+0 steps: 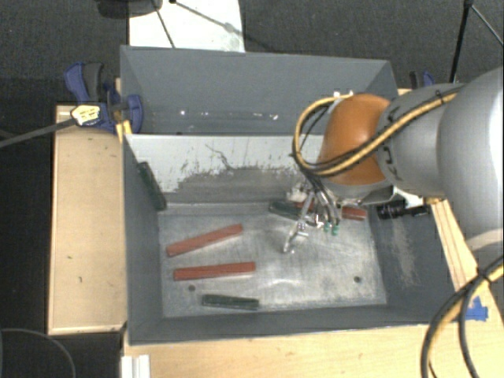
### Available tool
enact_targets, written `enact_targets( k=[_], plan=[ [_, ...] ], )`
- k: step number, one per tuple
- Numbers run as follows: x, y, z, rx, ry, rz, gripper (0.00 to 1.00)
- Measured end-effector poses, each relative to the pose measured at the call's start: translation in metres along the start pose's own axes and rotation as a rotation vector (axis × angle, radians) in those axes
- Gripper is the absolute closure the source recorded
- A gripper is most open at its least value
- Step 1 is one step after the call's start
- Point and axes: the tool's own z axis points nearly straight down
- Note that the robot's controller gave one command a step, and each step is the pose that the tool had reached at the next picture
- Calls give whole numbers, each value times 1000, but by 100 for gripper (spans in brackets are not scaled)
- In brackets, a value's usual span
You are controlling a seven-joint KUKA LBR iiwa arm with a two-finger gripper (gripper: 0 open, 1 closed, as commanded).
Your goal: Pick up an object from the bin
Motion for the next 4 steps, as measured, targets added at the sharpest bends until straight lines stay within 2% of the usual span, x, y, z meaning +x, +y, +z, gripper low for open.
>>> enact_targets(
  k=[1, 2, 4],
  plan=[
    [1, -7, -3, -4, -16, -109, 100],
    [1, -7, -3, -4, -16, -110, 100],
    [4, -8, -16, 0, 2, -111, 100]
  ],
)
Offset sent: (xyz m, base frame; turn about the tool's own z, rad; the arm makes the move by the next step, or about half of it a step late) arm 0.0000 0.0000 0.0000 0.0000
